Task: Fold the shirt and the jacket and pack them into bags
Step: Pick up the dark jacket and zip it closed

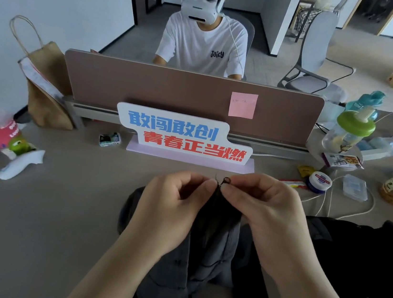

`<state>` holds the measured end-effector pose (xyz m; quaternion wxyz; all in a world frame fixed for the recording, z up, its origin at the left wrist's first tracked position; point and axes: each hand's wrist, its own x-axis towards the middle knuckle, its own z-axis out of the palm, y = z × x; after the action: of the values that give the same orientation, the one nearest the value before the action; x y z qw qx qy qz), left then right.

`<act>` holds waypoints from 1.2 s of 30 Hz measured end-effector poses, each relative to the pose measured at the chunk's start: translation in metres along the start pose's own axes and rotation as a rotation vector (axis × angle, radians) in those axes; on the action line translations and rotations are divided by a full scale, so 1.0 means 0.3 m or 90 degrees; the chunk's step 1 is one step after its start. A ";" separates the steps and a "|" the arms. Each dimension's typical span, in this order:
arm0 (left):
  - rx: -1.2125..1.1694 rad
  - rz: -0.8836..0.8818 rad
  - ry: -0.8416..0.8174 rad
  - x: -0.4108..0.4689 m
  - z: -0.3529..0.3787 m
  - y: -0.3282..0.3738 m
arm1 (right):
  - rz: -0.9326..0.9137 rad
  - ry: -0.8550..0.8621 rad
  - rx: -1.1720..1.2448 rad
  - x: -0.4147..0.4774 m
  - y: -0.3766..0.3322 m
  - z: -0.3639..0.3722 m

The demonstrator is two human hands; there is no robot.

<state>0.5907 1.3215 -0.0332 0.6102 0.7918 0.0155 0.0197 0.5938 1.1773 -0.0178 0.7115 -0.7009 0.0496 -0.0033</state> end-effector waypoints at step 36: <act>0.172 0.130 -0.099 -0.043 0.086 0.049 | -0.037 -0.031 -0.031 -0.027 0.046 -0.102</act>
<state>0.5791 1.2921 -0.0258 0.4924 0.8632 -0.1098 0.0180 0.5825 1.1477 -0.0314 0.6949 -0.7189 0.0121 -0.0058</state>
